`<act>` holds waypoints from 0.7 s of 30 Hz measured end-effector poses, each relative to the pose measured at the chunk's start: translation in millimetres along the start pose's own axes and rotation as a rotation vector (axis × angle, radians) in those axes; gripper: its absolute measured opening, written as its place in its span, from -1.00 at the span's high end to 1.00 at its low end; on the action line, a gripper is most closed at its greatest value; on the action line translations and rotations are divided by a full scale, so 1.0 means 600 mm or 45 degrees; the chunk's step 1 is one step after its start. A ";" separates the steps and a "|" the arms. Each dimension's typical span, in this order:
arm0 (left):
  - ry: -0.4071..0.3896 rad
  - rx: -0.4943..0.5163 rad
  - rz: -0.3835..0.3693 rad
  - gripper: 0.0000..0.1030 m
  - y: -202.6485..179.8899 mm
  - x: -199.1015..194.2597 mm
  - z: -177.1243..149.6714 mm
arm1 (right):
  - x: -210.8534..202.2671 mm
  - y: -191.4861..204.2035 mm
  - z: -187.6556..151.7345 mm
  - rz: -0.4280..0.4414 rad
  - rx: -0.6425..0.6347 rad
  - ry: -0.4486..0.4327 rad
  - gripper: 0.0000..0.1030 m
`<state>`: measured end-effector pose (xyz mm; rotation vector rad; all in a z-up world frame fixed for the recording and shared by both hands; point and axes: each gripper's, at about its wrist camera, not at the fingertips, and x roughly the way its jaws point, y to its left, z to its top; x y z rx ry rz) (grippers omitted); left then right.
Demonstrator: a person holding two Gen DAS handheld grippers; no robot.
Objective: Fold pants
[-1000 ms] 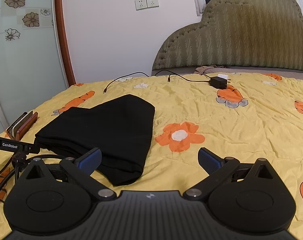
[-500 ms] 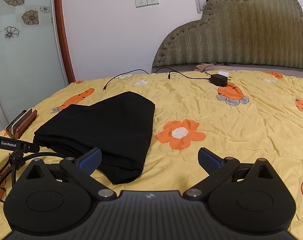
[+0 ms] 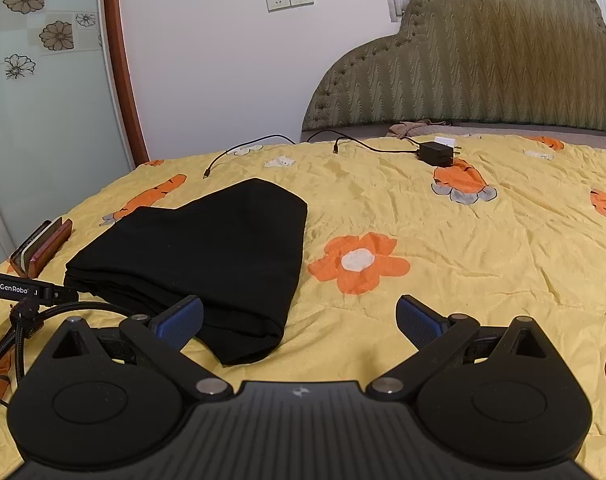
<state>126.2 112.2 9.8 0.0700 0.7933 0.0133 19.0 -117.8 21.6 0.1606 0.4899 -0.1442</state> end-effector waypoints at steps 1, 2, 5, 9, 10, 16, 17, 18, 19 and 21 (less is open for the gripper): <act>-0.001 0.000 -0.001 -1.00 0.000 0.000 0.000 | 0.000 0.000 0.000 0.000 0.000 -0.001 -1.00; 0.000 -0.001 -0.003 -1.00 0.000 0.000 0.000 | 0.000 0.000 0.000 0.000 0.001 -0.001 -1.00; 0.003 -0.005 -0.006 -1.00 0.001 0.000 -0.001 | 0.000 -0.001 0.000 -0.001 0.000 0.000 -1.00; 0.002 -0.005 -0.005 -1.00 0.001 0.000 -0.001 | 0.002 -0.003 -0.001 -0.003 0.006 0.004 -1.00; 0.003 -0.005 -0.005 -1.00 0.001 0.001 -0.001 | 0.002 -0.003 -0.001 -0.003 0.007 0.004 -1.00; -0.001 0.000 -0.006 -1.00 0.000 0.001 -0.001 | 0.005 -0.004 -0.003 -0.006 0.012 0.011 -1.00; -0.001 0.001 -0.010 -1.00 0.000 0.002 -0.001 | 0.005 -0.004 -0.003 -0.006 0.014 0.013 -1.00; 0.000 -0.001 -0.013 -1.00 0.001 0.002 0.000 | 0.005 -0.005 -0.004 -0.006 0.016 0.013 -1.00; 0.000 -0.002 -0.013 -1.00 0.001 0.003 0.000 | 0.005 -0.005 -0.004 -0.006 0.018 0.013 -1.00; 0.000 -0.003 -0.011 -1.00 0.001 0.004 0.000 | 0.005 -0.005 -0.004 -0.007 0.016 0.015 -1.00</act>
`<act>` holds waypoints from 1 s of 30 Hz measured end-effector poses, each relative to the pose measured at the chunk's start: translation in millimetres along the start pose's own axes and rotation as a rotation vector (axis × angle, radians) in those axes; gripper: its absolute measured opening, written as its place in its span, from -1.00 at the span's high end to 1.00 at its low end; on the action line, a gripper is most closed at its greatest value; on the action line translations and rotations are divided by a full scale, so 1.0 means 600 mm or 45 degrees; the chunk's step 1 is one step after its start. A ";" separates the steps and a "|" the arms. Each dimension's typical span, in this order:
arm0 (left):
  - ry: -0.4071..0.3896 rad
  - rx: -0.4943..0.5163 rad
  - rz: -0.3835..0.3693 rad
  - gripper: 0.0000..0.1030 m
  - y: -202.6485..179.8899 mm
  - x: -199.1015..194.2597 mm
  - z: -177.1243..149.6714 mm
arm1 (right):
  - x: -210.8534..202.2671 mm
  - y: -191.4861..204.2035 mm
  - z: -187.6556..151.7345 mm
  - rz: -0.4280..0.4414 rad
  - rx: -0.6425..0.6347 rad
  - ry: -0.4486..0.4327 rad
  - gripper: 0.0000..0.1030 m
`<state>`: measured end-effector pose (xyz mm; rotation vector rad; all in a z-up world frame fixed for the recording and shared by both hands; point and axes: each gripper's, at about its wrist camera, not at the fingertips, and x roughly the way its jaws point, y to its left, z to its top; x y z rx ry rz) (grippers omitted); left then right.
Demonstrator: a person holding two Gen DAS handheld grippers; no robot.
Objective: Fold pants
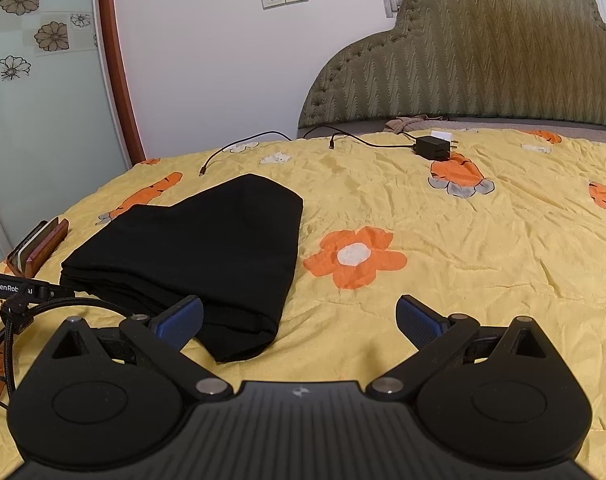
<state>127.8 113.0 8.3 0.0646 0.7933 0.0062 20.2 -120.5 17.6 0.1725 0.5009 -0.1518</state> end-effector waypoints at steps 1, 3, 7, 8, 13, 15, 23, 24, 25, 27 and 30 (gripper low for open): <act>0.001 -0.001 -0.001 -1.00 0.000 0.000 0.000 | 0.000 0.000 0.000 0.000 0.000 0.000 -1.00; 0.004 -0.004 -0.005 -1.00 0.001 0.002 0.000 | 0.000 0.000 0.000 0.000 0.000 -0.001 -1.00; 0.003 -0.001 0.001 -1.00 0.000 0.003 -0.002 | 0.001 -0.002 -0.001 -0.004 0.004 0.000 -1.00; 0.005 0.004 0.002 -1.00 -0.001 0.004 -0.002 | 0.002 -0.003 -0.002 -0.006 0.005 0.001 -1.00; 0.005 0.011 -0.003 -1.00 -0.002 0.004 -0.006 | 0.011 -0.003 -0.002 -0.057 -0.009 0.011 -1.00; -0.005 0.002 -0.008 -1.00 0.002 0.002 -0.008 | 0.019 -0.003 0.000 -0.086 -0.024 0.033 -1.00; -0.101 -0.063 0.039 -1.00 0.041 -0.019 -0.002 | 0.047 -0.057 0.032 0.040 0.216 0.068 -1.00; -0.110 -0.067 0.053 -1.00 0.046 -0.019 0.003 | 0.057 -0.068 0.040 0.054 0.274 0.075 -1.00; -0.113 -0.074 0.068 -1.00 0.051 -0.017 0.007 | 0.070 -0.078 0.048 0.069 0.319 0.080 -1.00; -0.103 -0.106 0.085 -1.00 0.062 -0.010 0.012 | 0.101 -0.086 0.064 0.077 0.358 0.095 -1.00; -0.082 -0.125 0.067 -1.00 0.069 -0.001 0.015 | 0.147 -0.062 0.089 0.028 0.274 0.096 -1.00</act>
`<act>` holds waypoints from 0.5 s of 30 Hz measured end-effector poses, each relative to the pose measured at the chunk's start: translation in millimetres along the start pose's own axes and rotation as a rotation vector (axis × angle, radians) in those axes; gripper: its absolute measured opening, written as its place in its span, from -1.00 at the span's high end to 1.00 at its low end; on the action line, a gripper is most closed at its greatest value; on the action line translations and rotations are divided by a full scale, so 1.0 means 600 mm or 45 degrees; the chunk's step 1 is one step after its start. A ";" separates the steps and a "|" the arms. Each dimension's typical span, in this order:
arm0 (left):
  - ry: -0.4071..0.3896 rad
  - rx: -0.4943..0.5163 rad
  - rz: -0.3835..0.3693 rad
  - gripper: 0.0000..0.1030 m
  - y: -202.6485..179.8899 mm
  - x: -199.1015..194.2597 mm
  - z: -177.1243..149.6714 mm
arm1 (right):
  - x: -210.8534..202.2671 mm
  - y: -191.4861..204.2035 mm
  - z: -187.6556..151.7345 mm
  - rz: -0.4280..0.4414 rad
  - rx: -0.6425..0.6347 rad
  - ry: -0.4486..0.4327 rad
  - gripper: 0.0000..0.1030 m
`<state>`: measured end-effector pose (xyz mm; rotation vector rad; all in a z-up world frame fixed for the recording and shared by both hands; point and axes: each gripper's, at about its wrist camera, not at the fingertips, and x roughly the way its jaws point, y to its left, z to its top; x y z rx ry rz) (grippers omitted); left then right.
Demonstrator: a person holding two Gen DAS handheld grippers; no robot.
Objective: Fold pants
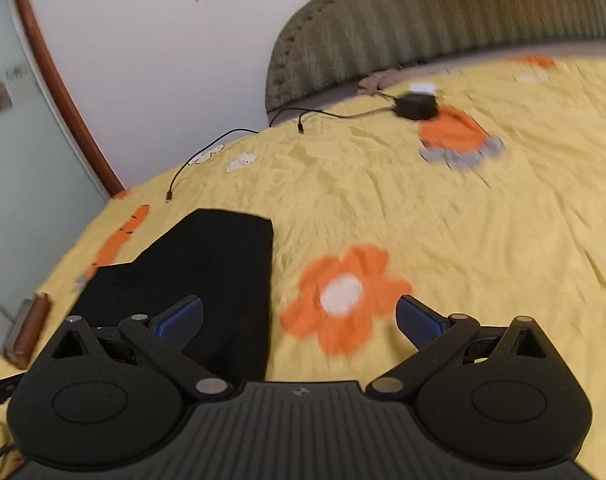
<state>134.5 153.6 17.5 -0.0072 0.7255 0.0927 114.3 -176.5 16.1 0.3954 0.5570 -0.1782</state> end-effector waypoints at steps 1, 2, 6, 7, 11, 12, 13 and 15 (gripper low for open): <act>-0.001 0.003 -0.001 -1.00 -0.002 0.001 0.002 | 0.015 0.015 0.007 -0.012 -0.056 -0.010 -1.00; -0.006 0.016 -0.001 -1.00 -0.005 0.000 0.004 | 0.032 0.031 0.012 -0.039 -0.116 -0.004 -1.00; -0.055 0.075 0.029 -1.00 -0.024 -0.003 0.020 | 0.118 0.076 0.029 -0.132 -0.313 0.033 -1.00; -0.065 0.077 0.035 -1.00 -0.026 -0.002 0.024 | 0.141 0.080 0.031 -0.154 -0.342 0.055 -1.00; -0.053 0.071 0.030 -1.00 -0.024 0.009 0.032 | 0.203 0.089 0.021 -0.155 -0.396 0.115 -1.00; -0.049 0.075 0.039 -1.00 -0.025 0.013 0.033 | 0.204 0.096 0.023 -0.160 -0.438 0.114 -1.00; -0.045 0.080 0.043 -1.00 -0.025 0.017 0.034 | 0.201 0.102 0.028 -0.161 -0.494 0.111 -1.00; -0.043 0.097 0.034 -1.00 -0.025 0.022 0.037 | 0.171 0.101 0.042 -0.137 -0.566 -0.021 -1.00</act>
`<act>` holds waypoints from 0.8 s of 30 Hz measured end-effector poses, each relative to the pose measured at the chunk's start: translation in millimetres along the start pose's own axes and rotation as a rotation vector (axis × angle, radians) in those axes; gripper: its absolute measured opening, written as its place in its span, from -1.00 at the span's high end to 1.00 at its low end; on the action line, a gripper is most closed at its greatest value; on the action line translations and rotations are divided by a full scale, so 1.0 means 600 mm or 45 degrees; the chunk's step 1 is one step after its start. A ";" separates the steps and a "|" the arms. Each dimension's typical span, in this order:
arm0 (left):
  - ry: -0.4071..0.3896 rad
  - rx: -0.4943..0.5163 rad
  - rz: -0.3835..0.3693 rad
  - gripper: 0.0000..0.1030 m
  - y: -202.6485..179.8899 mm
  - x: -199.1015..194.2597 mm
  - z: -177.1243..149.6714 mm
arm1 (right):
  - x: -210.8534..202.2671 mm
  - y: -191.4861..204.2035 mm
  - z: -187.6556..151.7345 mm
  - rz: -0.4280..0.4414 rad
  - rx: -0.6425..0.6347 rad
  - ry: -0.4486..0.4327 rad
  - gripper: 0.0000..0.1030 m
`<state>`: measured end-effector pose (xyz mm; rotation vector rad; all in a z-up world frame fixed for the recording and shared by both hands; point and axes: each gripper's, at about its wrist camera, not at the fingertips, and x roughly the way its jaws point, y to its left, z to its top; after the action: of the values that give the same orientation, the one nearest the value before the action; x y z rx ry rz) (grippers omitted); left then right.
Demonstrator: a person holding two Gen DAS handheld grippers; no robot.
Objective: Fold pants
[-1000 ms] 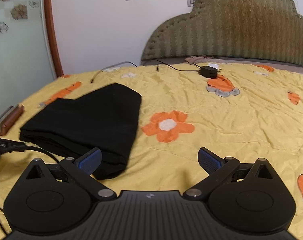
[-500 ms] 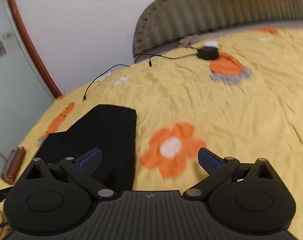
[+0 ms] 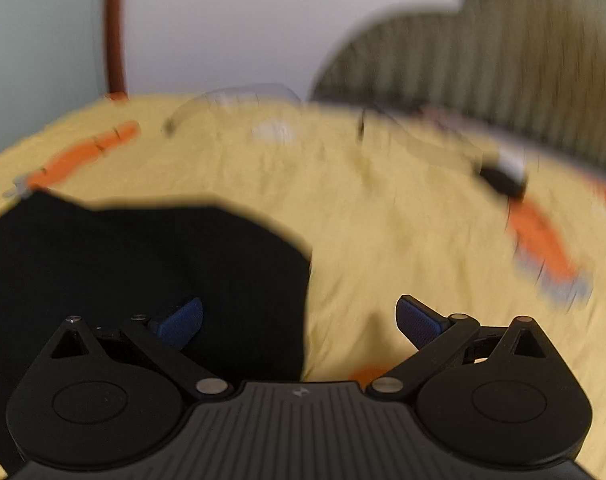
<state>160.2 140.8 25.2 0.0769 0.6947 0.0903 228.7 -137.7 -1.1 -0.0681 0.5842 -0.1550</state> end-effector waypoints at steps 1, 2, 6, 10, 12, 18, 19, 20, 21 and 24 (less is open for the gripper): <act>-0.004 0.004 -0.003 -1.00 0.000 0.003 0.004 | -0.014 -0.009 0.005 -0.038 0.006 -0.071 -1.00; -0.011 0.010 0.000 -1.00 -0.001 0.006 0.010 | -0.019 -0.020 0.015 -0.084 0.026 -0.106 -1.00; -0.046 0.019 -0.057 -1.00 -0.013 0.022 0.039 | 0.041 -0.033 0.037 -0.132 0.013 0.007 -1.00; -0.089 0.080 -0.119 -1.00 -0.046 0.050 0.068 | 0.104 0.021 0.022 -0.159 -0.120 0.066 -1.00; -0.064 0.122 -0.157 -1.00 -0.067 0.075 0.082 | 0.105 0.051 0.018 -0.217 -0.234 0.041 -1.00; -0.048 0.252 -0.038 -1.00 -0.112 0.145 0.102 | 0.039 0.004 0.035 -0.204 -0.146 -0.108 -1.00; -0.040 0.257 -0.013 -1.00 -0.110 0.155 0.099 | 0.043 -0.004 0.035 -0.197 -0.110 -0.090 -1.00; -0.032 0.262 0.029 -1.00 -0.107 0.163 0.092 | 0.050 0.000 0.035 -0.196 -0.113 -0.064 -1.00; -0.026 0.268 0.069 -1.00 -0.102 0.169 0.083 | 0.064 0.008 0.031 -0.186 -0.141 -0.031 -1.00; -0.057 0.249 0.078 -1.00 -0.081 0.171 0.065 | 0.106 0.048 0.023 -0.173 -0.214 0.039 -1.00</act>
<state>266.2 102.1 -15.0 0.2870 0.6551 0.0788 292.3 -119.5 -27.1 -0.2687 0.6227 -0.2388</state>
